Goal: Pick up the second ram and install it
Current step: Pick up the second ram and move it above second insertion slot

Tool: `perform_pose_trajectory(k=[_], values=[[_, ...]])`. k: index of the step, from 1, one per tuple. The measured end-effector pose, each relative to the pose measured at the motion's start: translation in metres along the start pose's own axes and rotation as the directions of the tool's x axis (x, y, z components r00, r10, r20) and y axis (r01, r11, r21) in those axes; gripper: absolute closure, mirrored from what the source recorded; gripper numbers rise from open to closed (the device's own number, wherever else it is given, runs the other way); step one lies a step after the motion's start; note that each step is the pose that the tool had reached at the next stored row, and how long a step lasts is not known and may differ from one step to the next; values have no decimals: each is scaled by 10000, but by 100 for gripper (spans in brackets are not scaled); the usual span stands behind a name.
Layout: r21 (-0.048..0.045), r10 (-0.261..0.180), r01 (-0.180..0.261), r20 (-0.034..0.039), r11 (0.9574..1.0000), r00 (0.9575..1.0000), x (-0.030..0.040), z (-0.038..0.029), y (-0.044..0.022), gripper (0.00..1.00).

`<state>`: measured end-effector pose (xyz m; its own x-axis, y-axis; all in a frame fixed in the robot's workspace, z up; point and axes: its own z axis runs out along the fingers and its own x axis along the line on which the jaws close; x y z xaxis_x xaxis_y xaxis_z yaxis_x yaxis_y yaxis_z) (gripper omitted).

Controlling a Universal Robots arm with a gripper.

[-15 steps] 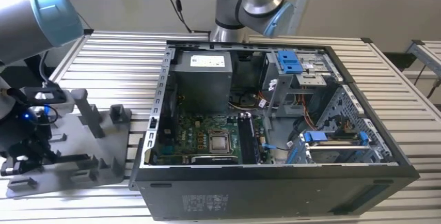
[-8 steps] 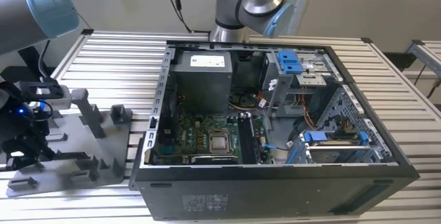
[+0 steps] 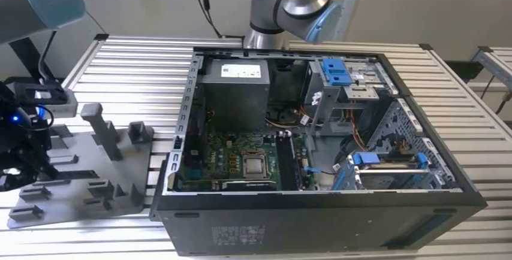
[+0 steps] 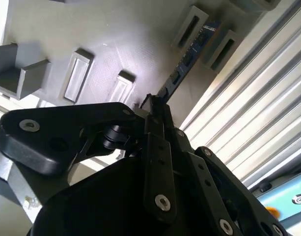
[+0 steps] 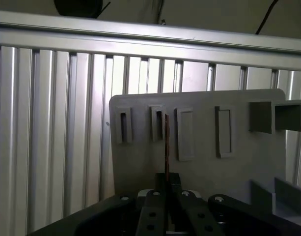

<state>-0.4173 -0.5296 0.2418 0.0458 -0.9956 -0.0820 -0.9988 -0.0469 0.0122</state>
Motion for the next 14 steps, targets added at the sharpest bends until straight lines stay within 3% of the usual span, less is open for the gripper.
perform_pose_trajectory(k=[7,14], values=[[-2,26,-26,-6,10000,10000,-5,-37,1,86],[0,27,-27,-5,10000,10000,-14,-145,2,86]])
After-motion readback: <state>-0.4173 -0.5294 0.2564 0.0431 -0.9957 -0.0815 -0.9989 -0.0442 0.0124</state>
